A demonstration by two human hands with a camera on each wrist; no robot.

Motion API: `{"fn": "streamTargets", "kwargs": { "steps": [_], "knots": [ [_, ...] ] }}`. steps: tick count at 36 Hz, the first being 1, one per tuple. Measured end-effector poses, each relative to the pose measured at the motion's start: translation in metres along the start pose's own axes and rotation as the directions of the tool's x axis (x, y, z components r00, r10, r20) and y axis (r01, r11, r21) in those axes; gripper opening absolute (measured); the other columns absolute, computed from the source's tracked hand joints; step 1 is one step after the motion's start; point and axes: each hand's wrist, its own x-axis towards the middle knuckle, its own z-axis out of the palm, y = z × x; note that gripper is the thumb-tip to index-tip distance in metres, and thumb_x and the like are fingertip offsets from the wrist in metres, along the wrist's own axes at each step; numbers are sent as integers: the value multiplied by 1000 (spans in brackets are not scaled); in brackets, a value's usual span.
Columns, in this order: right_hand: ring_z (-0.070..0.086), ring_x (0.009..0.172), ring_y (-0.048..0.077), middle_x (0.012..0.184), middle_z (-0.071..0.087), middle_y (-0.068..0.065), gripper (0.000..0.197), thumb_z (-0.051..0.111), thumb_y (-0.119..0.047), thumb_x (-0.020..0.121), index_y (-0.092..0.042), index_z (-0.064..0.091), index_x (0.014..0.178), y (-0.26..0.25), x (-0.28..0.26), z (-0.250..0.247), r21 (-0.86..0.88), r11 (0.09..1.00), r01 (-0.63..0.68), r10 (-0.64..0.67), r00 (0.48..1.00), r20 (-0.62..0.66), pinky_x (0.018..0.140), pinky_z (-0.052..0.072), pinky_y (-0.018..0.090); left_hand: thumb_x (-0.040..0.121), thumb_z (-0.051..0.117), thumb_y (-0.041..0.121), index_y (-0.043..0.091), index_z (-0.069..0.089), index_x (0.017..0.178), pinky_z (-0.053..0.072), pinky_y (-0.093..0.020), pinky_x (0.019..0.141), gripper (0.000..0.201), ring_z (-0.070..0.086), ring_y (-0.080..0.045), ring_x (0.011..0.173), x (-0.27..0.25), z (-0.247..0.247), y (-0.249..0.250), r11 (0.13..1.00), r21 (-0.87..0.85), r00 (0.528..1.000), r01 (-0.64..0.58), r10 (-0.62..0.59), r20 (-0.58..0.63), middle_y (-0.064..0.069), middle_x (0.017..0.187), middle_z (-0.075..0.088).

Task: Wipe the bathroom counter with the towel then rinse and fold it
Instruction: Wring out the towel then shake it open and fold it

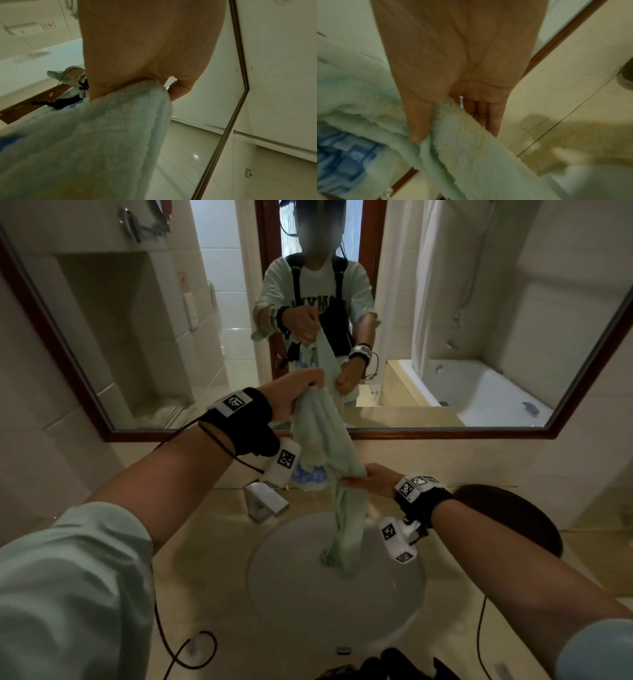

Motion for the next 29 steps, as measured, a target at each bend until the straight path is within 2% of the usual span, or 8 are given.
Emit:
{"fn": "streamTargets", "kwargs": {
  "steps": [3,6,12,15,18,24,28,29],
  "knots": [
    [62,97,23,110,67,7,42,66,-46,84,-16,65,114,1,-10,-6,1,1000,28,-28,997,-65,87,48,33,82,70,7,11,51,80,56,-29,71,19,63,-16,76,-4,-12,-5,985,166,999,-36,32,32,-3,80,59],
    [59,105,22,119,62,4,49,70,-42,83,-16,58,123,4,-15,-16,-29,994,106,-108,989,-98,94,46,36,65,84,18,10,50,92,54,-40,82,44,60,-24,88,-7,-22,-13,940,337,998,-45,26,60,-10,93,56],
    [59,100,17,109,61,-5,34,63,-49,86,-27,61,111,6,-29,-39,-65,998,21,-25,998,-57,94,45,35,46,85,32,16,50,83,54,-45,80,54,57,-25,85,-10,-27,-32,873,485,999,-43,29,37,-9,91,54],
    [65,88,21,94,70,1,22,61,-49,87,-28,67,87,7,-34,-43,14,1000,4,-3,990,-139,86,49,34,51,85,24,15,52,86,54,-44,77,49,57,-24,86,-8,-27,-45,881,474,999,-7,-14,40,-9,92,55],
    [61,70,17,77,67,1,25,61,-46,88,-26,66,75,7,-35,-46,35,999,8,1,969,-248,70,47,27,47,87,33,21,64,86,56,-40,80,48,61,-26,92,-5,-28,-62,886,464,999,10,-24,25,-7,96,62],
    [48,44,-4,50,58,-13,32,60,-37,92,-13,65,71,-5,-40,-60,64,996,55,-29,936,-350,52,35,12,81,74,25,16,61,120,53,-41,93,42,64,-24,105,-4,-16,-94,886,448,979,119,-179,95,-8,115,66],
    [58,67,25,79,67,14,42,63,-39,89,4,67,87,-21,-39,-68,58,994,90,-63,927,-370,67,46,33,76,72,53,25,62,122,51,-37,94,55,63,-17,106,-3,-4,-117,862,489,975,132,-203,94,3,117,67],
    [58,68,24,81,67,15,40,64,-38,89,2,69,89,-27,-41,-69,62,993,103,-71,921,-383,67,45,33,78,69,54,24,63,118,51,-34,91,51,64,-16,103,-3,1,-121,847,512,974,142,-211,80,4,114,67]
  ]
}}
